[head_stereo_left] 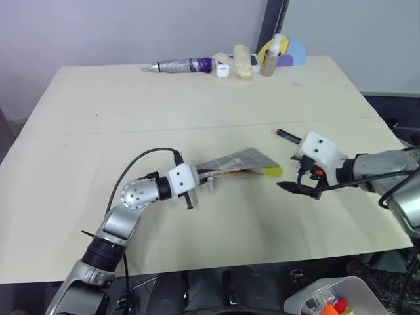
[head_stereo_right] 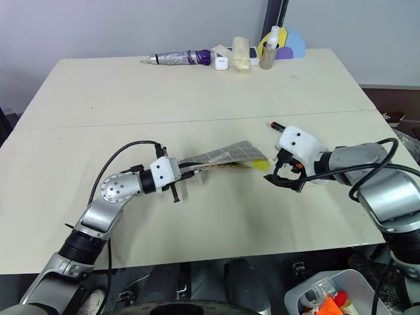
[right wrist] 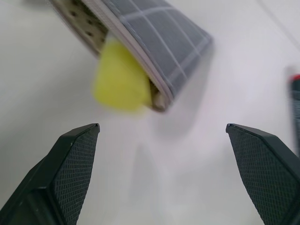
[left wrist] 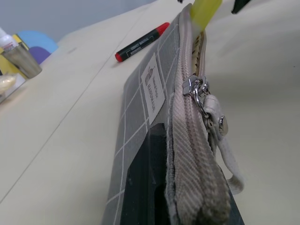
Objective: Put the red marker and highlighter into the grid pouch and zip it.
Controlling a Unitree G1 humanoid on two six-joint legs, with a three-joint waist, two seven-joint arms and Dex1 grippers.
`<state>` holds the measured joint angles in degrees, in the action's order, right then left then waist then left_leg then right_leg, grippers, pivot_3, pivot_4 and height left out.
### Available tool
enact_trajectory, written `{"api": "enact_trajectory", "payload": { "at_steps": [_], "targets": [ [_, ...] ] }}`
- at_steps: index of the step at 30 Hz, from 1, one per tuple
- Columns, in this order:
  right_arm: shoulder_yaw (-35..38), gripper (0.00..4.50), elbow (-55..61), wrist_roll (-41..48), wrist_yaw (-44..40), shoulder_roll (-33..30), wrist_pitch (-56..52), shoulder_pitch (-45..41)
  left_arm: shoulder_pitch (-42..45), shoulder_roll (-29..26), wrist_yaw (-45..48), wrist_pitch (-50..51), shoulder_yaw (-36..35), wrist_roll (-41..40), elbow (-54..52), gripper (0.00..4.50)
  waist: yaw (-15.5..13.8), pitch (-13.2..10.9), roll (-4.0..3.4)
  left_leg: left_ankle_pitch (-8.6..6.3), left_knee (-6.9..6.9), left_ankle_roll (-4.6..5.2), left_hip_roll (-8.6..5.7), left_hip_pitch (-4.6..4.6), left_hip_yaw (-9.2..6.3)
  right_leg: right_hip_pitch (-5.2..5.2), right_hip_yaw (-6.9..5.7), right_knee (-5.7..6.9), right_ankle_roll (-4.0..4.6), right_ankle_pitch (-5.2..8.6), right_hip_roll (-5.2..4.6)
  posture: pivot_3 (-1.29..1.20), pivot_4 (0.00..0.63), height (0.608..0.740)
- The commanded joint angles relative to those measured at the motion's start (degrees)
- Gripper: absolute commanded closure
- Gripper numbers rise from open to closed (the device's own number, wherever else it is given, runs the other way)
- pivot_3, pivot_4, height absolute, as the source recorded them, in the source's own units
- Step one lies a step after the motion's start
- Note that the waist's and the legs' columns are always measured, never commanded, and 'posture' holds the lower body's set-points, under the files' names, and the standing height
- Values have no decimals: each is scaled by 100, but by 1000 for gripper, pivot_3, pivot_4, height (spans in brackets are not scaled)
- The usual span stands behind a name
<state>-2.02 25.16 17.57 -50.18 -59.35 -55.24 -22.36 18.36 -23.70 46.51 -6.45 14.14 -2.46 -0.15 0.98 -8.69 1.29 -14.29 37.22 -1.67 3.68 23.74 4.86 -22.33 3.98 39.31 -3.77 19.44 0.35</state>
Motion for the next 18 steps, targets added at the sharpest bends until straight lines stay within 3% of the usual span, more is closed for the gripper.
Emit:
{"api": "enact_trajectory", "payload": {
  "at_steps": [1, 8, 18],
  "targets": [
    [319, 858, 101, 70, -52, -149, 114, 10, 62, 72, -81, 100, -141, -181, -214, 4500, -2, 0, 0, 0, 0, 0, 0, 0, 0, 0, 0, 0, 0, 0, 0, 0, 150, 740],
    [162, 4429, 251, 59, 116, -93, 37, -72, 82, 89, -96, 136, -140, -185, -210, 4500, 0, 0, 0, 0, 0, 0, 0, 0, 0, 0, 0, 0, 0, 0, 0, 0, 150, 740],
    [-302, 4429, 824, 323, 273, 344, -335, -560, 45, 116, -156, 167, -127, -166, -249, 4500, 2, 0, 0, 0, 0, 0, 0, 0, 0, 0, 1, 0, 0, 0, 0, 0, 150, 740]
  ]
}}
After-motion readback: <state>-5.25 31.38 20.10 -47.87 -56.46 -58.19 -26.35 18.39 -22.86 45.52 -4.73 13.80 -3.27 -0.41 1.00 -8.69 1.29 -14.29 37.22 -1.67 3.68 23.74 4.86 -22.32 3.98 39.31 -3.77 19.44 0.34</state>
